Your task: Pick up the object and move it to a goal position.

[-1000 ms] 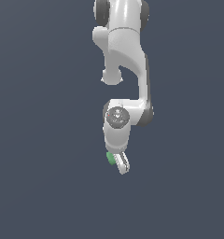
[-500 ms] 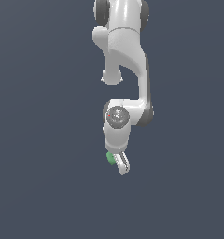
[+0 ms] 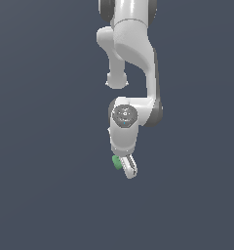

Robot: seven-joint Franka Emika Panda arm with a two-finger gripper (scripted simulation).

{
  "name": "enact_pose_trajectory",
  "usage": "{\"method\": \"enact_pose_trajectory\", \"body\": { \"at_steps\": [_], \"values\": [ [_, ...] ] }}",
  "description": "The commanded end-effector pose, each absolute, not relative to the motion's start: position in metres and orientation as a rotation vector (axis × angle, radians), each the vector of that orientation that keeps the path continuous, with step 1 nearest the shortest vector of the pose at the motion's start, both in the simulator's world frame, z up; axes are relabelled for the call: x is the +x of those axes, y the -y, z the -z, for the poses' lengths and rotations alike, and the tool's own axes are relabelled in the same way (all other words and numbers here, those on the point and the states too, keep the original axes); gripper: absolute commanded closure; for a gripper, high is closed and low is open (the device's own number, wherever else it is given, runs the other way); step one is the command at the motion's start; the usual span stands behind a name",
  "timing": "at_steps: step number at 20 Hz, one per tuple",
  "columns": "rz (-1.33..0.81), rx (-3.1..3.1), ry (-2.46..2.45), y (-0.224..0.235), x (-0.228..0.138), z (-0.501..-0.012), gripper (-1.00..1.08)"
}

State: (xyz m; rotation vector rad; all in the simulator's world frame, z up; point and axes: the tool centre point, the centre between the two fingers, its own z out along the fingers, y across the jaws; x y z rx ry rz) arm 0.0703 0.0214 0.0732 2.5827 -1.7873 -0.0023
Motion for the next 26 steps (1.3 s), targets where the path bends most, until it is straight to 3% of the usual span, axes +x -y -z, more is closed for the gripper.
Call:
{"method": "enact_pose_trajectory", "body": {
  "at_steps": [1,8,26],
  "values": [
    [0.001,2.584,1.787,-0.024,0.067,-0.087,1.08],
    [0.002,2.584,1.789,-0.036,0.053,-0.148,1.08],
    [-0.001,2.581,1.790,-0.077,0.008,-0.359,1.08]
  ]
}}
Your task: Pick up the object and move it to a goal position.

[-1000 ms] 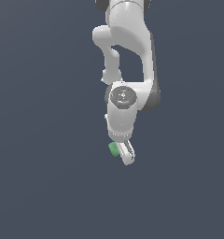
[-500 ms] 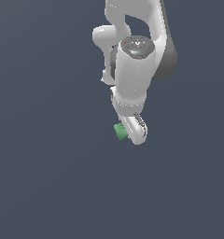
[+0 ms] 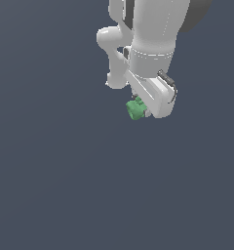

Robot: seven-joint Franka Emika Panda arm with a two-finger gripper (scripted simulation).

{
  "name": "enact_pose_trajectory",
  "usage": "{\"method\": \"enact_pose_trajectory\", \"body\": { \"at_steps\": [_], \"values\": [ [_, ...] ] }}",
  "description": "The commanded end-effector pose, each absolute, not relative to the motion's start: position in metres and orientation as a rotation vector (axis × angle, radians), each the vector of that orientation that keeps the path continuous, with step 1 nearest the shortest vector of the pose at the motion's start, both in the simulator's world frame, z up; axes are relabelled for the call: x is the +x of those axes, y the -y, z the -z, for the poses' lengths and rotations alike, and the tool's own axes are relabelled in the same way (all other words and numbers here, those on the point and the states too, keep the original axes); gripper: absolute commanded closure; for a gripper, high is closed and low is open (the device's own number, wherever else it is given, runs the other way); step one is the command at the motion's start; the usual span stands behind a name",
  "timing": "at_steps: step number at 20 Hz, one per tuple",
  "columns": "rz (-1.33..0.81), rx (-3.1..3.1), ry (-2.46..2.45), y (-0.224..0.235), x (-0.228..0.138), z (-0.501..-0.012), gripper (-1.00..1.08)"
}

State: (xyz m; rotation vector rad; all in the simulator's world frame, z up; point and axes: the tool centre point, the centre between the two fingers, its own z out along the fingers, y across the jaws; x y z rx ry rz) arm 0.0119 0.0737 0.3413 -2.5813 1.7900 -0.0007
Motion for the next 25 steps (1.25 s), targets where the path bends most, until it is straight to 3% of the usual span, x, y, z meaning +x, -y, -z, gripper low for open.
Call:
{"method": "enact_pose_trajectory", "body": {
  "at_steps": [1,13,25],
  "values": [
    [0.001,-2.582,-1.791,-0.079,0.005,-0.370,1.08],
    [0.001,-2.583,-1.789,-0.102,-0.013,-0.475,1.08],
    [0.000,-2.584,-1.787,-0.108,-0.016,-0.502,1.08]
  ]
}}
